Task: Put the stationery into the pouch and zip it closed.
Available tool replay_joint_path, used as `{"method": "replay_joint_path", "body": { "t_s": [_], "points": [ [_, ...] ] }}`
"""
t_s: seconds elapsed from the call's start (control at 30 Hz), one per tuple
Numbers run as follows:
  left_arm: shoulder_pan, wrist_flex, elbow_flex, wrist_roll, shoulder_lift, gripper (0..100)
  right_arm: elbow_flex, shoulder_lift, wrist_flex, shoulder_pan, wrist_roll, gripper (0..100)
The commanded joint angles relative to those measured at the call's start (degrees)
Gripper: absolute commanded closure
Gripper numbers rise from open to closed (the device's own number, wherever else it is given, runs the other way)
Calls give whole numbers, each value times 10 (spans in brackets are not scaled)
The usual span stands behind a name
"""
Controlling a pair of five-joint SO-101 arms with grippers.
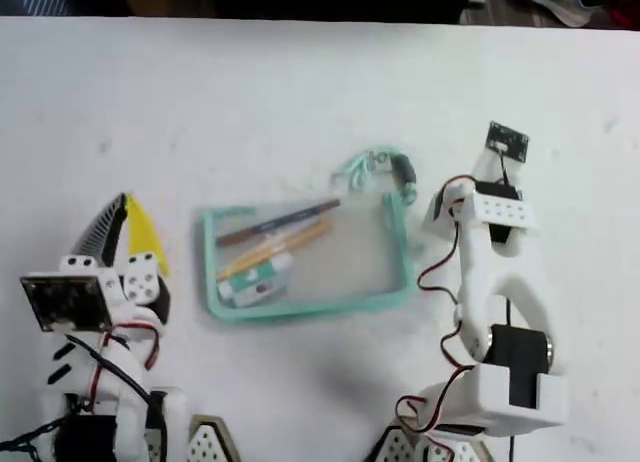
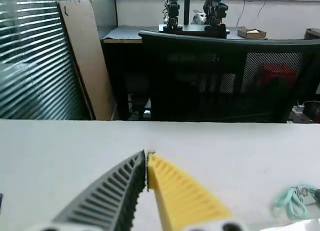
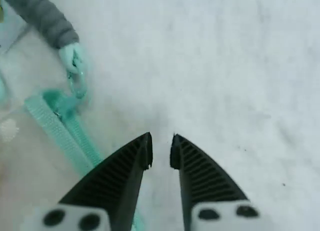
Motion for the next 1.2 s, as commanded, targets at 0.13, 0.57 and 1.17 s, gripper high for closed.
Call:
{"method": "replay_joint_path", "body": {
  "t_s": [0.13, 0.57, 1.17],
  "points": [
    [54, 98, -68, -139, 55, 977, -49, -36, 7, -4, 61, 981],
    [34, 331, -417, -108, 417, 977, -399, -72, 457, -104, 197, 981],
    [-58, 428, -444, -104, 452, 973, -276, -452, 464, -146, 195, 977]
  ]
}}
